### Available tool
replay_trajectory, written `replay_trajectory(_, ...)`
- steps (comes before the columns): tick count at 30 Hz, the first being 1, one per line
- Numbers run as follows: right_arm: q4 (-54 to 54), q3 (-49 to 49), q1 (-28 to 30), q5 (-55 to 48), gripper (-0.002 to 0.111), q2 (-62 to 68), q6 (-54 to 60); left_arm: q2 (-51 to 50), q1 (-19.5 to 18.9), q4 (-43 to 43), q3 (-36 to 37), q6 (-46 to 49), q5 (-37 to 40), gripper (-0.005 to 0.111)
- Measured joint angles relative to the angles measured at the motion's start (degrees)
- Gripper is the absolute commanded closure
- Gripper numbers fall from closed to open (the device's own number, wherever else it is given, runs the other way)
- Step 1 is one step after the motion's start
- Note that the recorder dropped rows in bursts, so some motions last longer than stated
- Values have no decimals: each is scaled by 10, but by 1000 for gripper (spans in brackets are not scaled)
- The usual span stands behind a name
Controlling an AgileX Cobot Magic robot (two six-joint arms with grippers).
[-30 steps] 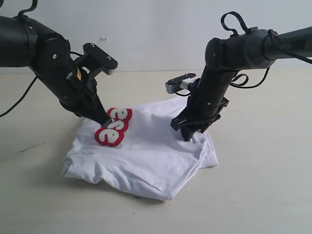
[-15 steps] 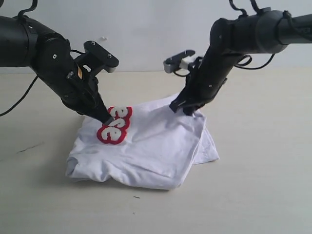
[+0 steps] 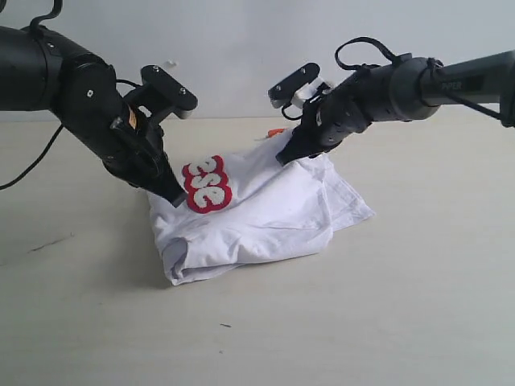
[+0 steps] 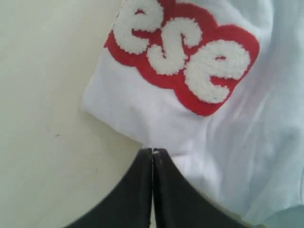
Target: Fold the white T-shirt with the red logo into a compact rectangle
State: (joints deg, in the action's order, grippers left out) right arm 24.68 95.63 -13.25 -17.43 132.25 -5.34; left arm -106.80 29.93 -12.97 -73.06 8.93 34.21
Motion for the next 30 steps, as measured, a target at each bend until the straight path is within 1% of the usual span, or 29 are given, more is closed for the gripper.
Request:
replay_trajectory(1, 54, 23, 0, -43, 65, 12, -57, 0, 0, 0, 0, 0, 0, 104)
replay_trajectory(3, 110, 62, 0, -119, 61, 19, -119, 0, 0, 18, 0, 10, 0, 104)
replay_trajectory(4, 117, 75, 0, -148, 61, 21, -128, 0, 0, 31, 0, 23, 0, 104)
replay_trajectory(5, 113, 90, 0, -179, 62, 17, -133, 0, 0, 62, 0, 52, 1, 104)
replay_trajectory(6, 99, 95, 0, -191, 64, 13, -125, 0, 1, 82, 0, 70, 1, 104)
replay_trajectory(7, 77, 97, 0, -197, 67, 8, -108, -1, 2, 103, 0, 89, 1, 104)
replay_trajectory(8, 53, 99, 0, -202, 72, 5, -89, -4, 4, 123, 0, 109, 1, 104)
replay_trajectory(11, -57, 101, 0, -218, 92, 0, 8, -28, 7, 162, 0, 146, 1, 104)
replay_trajectory(13, -138, 102, 0, -234, 106, 0, 76, -54, 8, 171, 0, 154, 1, 104)
replay_trajectory(14, -176, 102, 0, -246, 108, 0, 102, -66, 7, 173, 0, 157, 4, 104)
replay_trajectory(18, -288, 102, 0, -296, 108, 0, 203, -121, 0, 174, 1, 157, 10, 104)
replay_trajectory(21, -343, 102, 0, -349, 108, 0, 258, -124, 0, 149, -2, 144, 13, 104)
replay_trajectory(23, -365, 100, 0, -382, 108, 0, 272, -126, -3, 119, -4, 120, 13, 104)
replay_trajectory(26, -387, 77, 0, -411, 108, -1, 283, -126, -18, 60, -4, 54, 8, 104)
replay_trajectory(27, -391, 62, 0, -415, 108, -1, 285, -126, -28, 39, -4, 32, 8, 104)
replay_trajectory(30, -401, 26, 0, -420, 108, -1, 291, -116, -54, 22, -4, -7, 13, 104)
